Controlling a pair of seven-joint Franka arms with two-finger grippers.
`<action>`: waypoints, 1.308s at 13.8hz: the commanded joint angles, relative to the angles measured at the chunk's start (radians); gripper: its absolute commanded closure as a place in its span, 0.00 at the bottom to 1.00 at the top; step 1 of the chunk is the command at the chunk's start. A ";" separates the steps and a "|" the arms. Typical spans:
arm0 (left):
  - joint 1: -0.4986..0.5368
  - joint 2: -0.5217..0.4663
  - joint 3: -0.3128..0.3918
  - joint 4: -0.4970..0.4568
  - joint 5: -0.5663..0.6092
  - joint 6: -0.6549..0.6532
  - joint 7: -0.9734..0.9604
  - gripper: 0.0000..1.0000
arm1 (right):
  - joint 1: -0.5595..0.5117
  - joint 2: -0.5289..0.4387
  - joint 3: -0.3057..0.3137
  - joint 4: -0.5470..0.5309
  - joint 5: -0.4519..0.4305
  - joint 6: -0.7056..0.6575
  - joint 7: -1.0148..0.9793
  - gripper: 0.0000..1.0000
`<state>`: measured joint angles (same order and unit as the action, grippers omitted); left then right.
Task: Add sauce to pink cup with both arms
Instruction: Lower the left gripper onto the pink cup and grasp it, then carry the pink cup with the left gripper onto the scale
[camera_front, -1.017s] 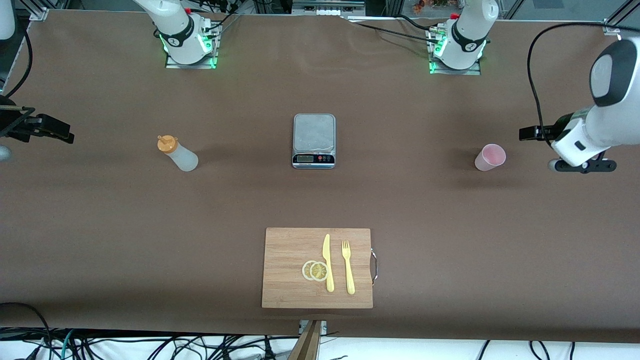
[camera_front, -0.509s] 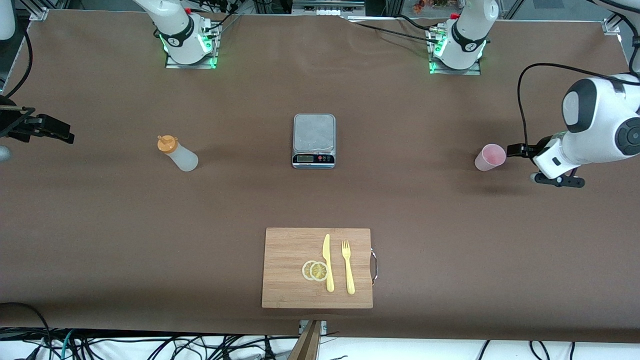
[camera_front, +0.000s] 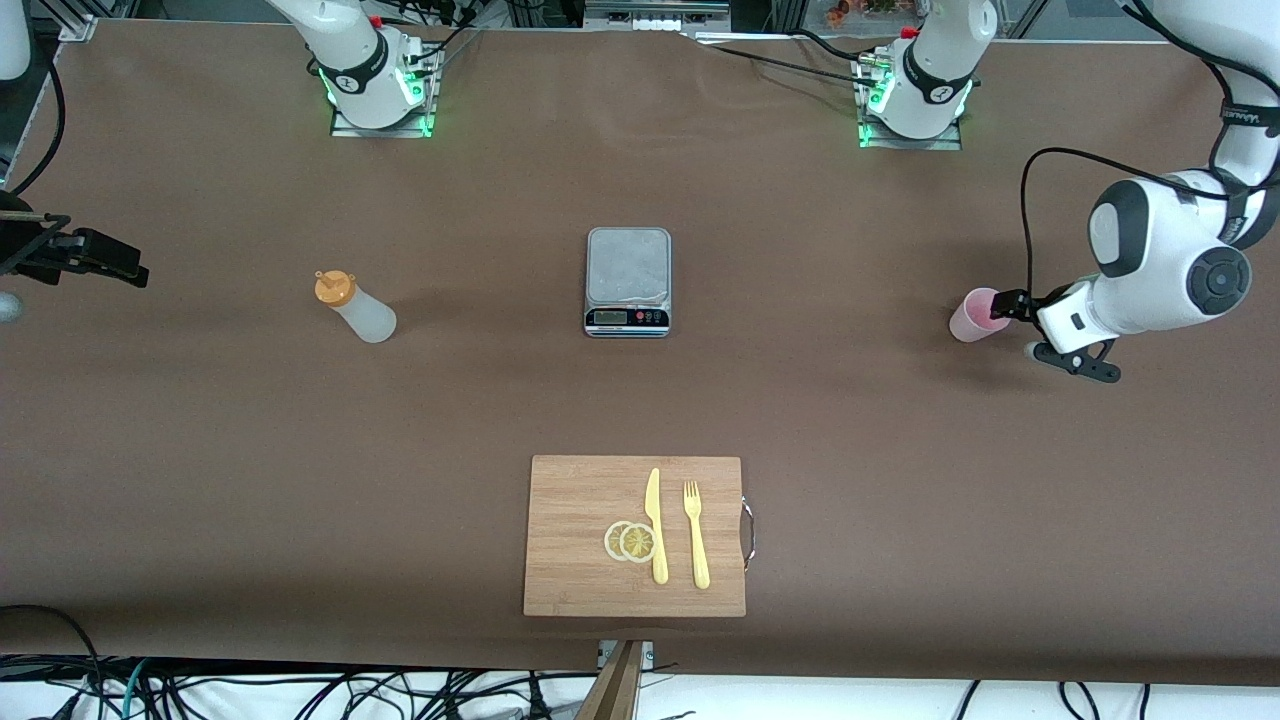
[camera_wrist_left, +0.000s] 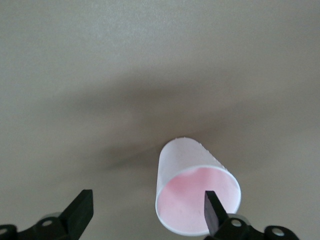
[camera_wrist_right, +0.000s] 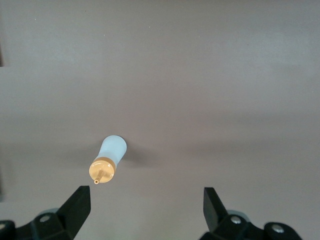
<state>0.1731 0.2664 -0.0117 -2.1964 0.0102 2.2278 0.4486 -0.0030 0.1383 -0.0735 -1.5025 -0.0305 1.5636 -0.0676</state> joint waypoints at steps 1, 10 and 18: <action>0.005 0.002 -0.005 -0.039 -0.018 0.056 0.047 0.36 | -0.003 0.006 0.003 0.018 0.011 -0.010 0.008 0.00; 0.003 0.013 -0.008 -0.022 -0.024 0.038 0.041 1.00 | -0.003 0.006 0.003 0.018 0.012 -0.008 0.005 0.00; -0.003 -0.052 -0.325 0.300 -0.033 -0.374 -0.232 1.00 | -0.003 0.006 0.003 0.018 0.011 -0.008 0.005 0.00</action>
<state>0.1699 0.2061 -0.2414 -1.9862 -0.0034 1.9302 0.3178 -0.0029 0.1384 -0.0735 -1.5025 -0.0305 1.5637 -0.0676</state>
